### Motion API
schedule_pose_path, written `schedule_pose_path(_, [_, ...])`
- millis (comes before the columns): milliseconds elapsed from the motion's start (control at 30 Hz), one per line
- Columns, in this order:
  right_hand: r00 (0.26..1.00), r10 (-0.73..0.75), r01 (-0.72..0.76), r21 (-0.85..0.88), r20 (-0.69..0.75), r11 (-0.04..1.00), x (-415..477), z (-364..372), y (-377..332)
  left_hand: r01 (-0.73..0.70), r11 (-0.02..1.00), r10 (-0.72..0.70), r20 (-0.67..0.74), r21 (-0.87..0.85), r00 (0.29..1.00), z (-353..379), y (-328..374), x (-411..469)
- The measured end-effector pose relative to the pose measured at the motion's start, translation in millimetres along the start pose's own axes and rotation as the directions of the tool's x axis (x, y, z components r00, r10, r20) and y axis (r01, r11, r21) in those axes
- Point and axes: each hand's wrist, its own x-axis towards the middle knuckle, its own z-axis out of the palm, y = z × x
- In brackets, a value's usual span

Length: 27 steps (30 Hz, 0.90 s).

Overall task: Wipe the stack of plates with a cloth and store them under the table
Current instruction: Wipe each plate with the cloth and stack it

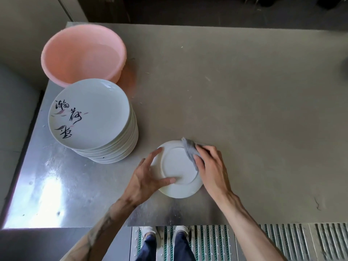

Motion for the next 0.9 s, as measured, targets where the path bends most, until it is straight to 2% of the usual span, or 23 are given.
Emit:
schedule_pose_path(167, [0.995, 0.039, -0.033, 0.064, -0.092, 0.997, -41.8, 8.9, -15.1, 0.000, 1.000, -0.002, -0.101, -0.023, 0.995, 8.6, 6.5, 2.9])
schedule_pose_path(300, [0.994, 0.043, -0.041, 0.020, -0.105, 0.999, -39.5, 8.8, -8.6, 0.016, 0.993, -0.019, -0.030, -0.119, 0.999, 15.3, 1.8, -6.4])
schedule_pose_path(367, [0.993, 0.081, -0.077, 0.051, -0.086, 0.996, -24.6, 1.9, -2.3, 0.031, 0.992, -0.034, -0.017, -0.123, 0.999, 12.1, -2.1, -5.9])
schedule_pose_path(467, [0.991, 0.091, -0.086, 0.049, -0.098, 0.995, -38.4, 4.7, -8.2, 0.050, 0.989, -0.056, -0.041, -0.136, 0.998, 12.3, 0.2, -3.5])
schedule_pose_path(567, [0.985, 0.084, -0.079, 0.041, -0.149, 0.996, -63.6, 15.9, -14.8, 0.038, 0.996, -0.043, -0.072, -0.077, 0.996, 19.2, 3.3, -5.7])
schedule_pose_path(767, [0.983, 0.130, -0.120, 0.088, -0.127, 0.989, -31.6, 1.3, 2.2, 0.014, 0.998, -0.018, -0.063, -0.060, 0.998, 17.8, 5.1, -5.9])
schedule_pose_path(900, [0.972, 0.165, -0.152, 0.087, -0.170, 0.985, -66.7, 17.5, -16.2, 0.032, 0.994, -0.042, -0.095, -0.103, 0.995, 31.5, 10.1, -5.3])
